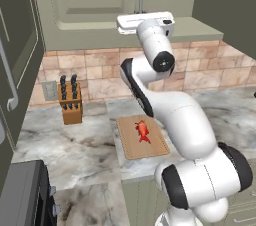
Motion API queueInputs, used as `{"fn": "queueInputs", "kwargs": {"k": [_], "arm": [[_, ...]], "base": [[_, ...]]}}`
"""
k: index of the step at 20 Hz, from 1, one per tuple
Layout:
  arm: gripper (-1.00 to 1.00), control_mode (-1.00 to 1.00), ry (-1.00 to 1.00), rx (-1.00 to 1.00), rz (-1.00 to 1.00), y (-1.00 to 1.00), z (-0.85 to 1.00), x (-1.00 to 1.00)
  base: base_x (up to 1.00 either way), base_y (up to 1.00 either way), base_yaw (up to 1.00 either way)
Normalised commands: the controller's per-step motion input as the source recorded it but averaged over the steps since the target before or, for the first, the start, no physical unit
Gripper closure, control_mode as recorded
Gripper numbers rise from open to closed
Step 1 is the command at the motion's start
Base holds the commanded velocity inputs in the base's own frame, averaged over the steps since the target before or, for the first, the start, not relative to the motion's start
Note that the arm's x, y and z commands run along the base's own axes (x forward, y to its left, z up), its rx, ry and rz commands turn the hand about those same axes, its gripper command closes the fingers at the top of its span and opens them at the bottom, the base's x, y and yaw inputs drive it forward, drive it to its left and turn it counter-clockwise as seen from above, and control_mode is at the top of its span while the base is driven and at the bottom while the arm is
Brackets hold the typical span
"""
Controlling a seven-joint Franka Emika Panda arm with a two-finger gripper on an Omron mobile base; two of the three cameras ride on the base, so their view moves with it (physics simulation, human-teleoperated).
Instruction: Open the cabinet, retrieve the rolling pin, and place it next to the meat on the cutting board to prepare for tenderizing.
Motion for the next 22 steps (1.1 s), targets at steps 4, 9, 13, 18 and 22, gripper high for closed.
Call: {"fn": "queueInputs", "kwargs": {"k": [4,9,13,18,22], "arm": [[1.0,-1.0,-0.01,-0.02,0.0,0.51,-0.13,-0.39],[1.0,-1.0,-0.03,0.0,0.0,0.58,-0.1,-0.52],[1.0,-1.0,-0.06,0.0,0.04,0.71,-0.11,-0.79],[1.0,-1.0,-0.07,0.0,0.06,0.82,-0.15,-0.87],[-1.0,-1.0,0.05,0.0,0.06,0.74,-0.08,-0.29]], "base": [[0.0,0.0,0.0],[0.0,0.0,0.0],[0.0,0.0,0.0],[0.0,0.0,0.0],[0.0,0.0,0.0]]}}
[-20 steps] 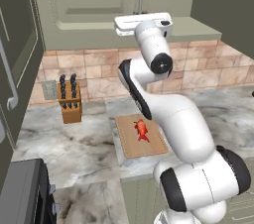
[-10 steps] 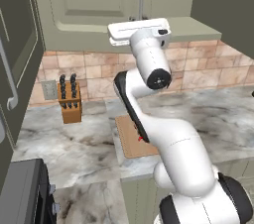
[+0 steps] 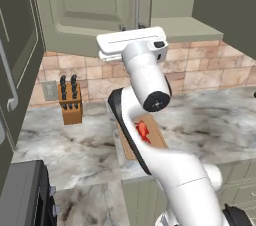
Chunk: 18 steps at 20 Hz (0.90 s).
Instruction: Open the cabinet, retrieve the rolling pin, and place it next to the meat on the cutting board to prepare for tenderizing.
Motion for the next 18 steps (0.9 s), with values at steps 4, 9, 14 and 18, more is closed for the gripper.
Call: {"fn": "queueInputs", "kwargs": {"k": [4,9,14,18], "arm": [[-1.0,-1.0,-0.01,0.03,0.11,0.35,-0.01,-0.15],[-1.0,-1.0,-0.1,0.09,0.11,0.24,-0.05,-0.81],[-1.0,-1.0,-0.12,0.12,0.08,0.08,-0.03,-1.0],[-1.0,-1.0,-0.1,0.18,0.0,-0.19,0.0,-0.96]], "base": [[0.0,0.0,0.0],[0.0,0.0,0.0],[0.0,0.0,0.0],[0.0,0.0,0.0]]}}
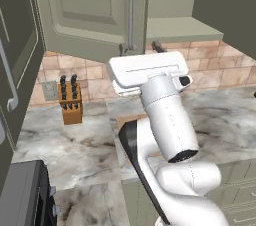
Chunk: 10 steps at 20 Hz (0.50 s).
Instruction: Open the cabinet, retrieve the rolling pin, and place it next to the meat on the cutting board to prepare for tenderizing.
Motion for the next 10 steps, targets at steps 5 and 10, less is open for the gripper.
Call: {"fn": "queueInputs", "kwargs": {"k": [5,10], "arm": [[-1.0,-1.0,-0.01,0.23,0.0,-0.38,0.0,-0.94],[-1.0,-1.0,0.0,0.2,0.01,-0.47,0.0,-0.82]], "base": [[0.0,0.0,0.0],[0.0,0.0,0.0]]}}
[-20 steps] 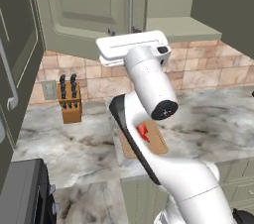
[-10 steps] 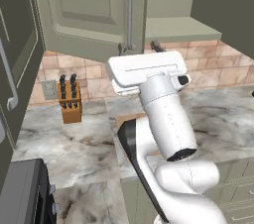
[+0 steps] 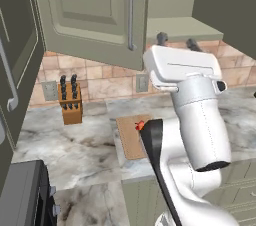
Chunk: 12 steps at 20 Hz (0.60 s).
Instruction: Open the cabinet, retrieve the rolling pin, and place it next to the meat on the cutting board to prepare for tenderizing.
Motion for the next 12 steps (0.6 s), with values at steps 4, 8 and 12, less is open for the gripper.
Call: {"fn": "queueInputs", "kwargs": {"k": [4,8,12], "arm": [[-1.0,-1.0,0.05,0.17,0.1,-0.56,0.0,-0.27],[-1.0,-1.0,0.07,0.13,0.23,-0.41,-0.1,0.13],[-1.0,-1.0,0.06,0.11,0.32,-0.28,-0.23,0.35]], "base": [[0.0,0.0,0.0],[0.0,0.0,0.0],[0.0,0.0,0.0]]}}
